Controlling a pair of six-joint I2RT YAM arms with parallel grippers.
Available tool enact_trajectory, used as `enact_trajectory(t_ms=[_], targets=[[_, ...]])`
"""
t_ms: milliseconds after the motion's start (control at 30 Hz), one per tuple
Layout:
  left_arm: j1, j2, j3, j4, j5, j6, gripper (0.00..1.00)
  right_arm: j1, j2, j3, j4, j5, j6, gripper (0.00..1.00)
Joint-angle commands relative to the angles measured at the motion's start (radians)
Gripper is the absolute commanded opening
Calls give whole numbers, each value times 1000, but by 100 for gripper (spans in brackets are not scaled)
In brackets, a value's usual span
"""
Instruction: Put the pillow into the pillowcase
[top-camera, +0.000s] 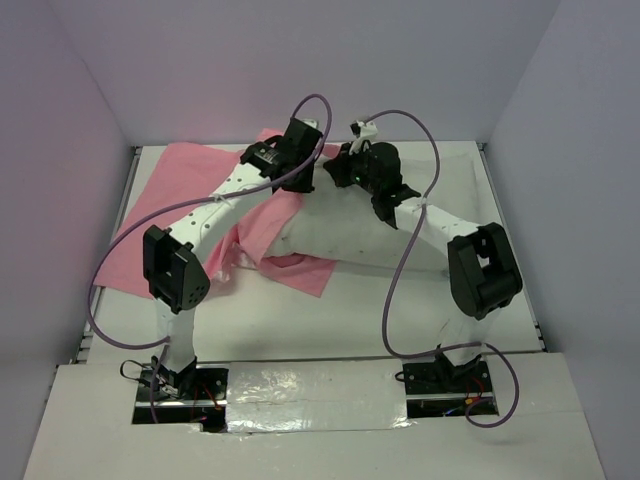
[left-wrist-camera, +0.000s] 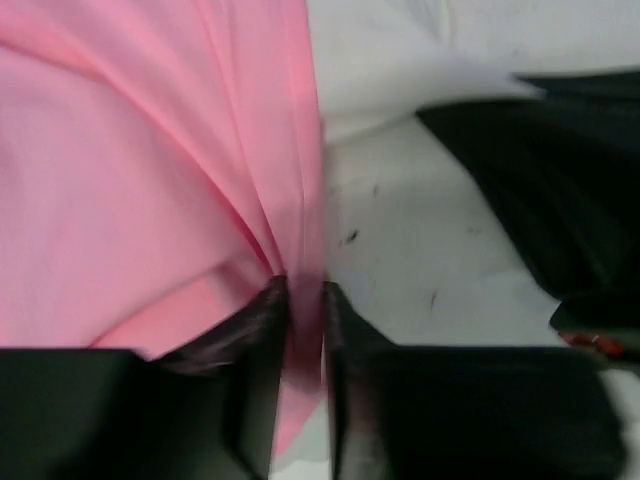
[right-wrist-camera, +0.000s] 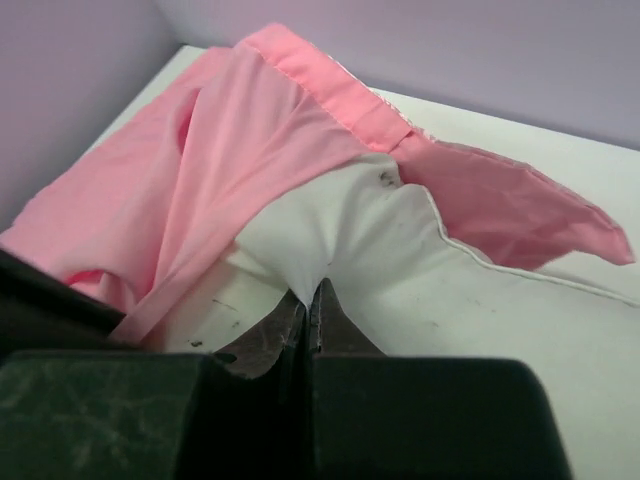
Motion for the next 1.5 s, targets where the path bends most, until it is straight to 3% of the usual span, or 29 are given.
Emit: enact_trajectory(t_ms=[0,67,100,200,300,500,667,700,833,1100,1333,1467], targets=[[-17,-35,-28,15,76,-32,36,-40,-29,95,-30,142,29,0],[-21,-56,-45,35,89,-26,51,-43,-11,106,-55,104,14,5],[-21,-71,-52,41,95,-26,62,-43,-8,109,-79,76,-2,24],[-21,-108,-69,46,86,-27,77,-43,-14,109,-113,24,-46,56],[-21,-182,-120,49,55,-42,98,-45,-61,103,-139,-24,-107,72],[-20,-430,-399,98,-32,-127,99,-42,-201,80,-253,-174,-363,100],[11,-617,-704,118,-37,-236,99,26,-347,-1,-460,-286,-679,100],[20,-636,-776,149,5,-245,99,87,-363,-18,-560,-281,-810,100],[45,-680,-890,204,50,-274,99,226,-394,-53,-675,-160,-919,100],[46,-658,-1075,408,47,-332,91,353,-254,-59,-574,4,-899,100],[48,-543,-1065,531,-75,-375,76,362,-86,5,-515,125,-1029,100],[55,-438,-1030,500,-112,-401,65,362,-46,-13,-456,169,-1043,100]])
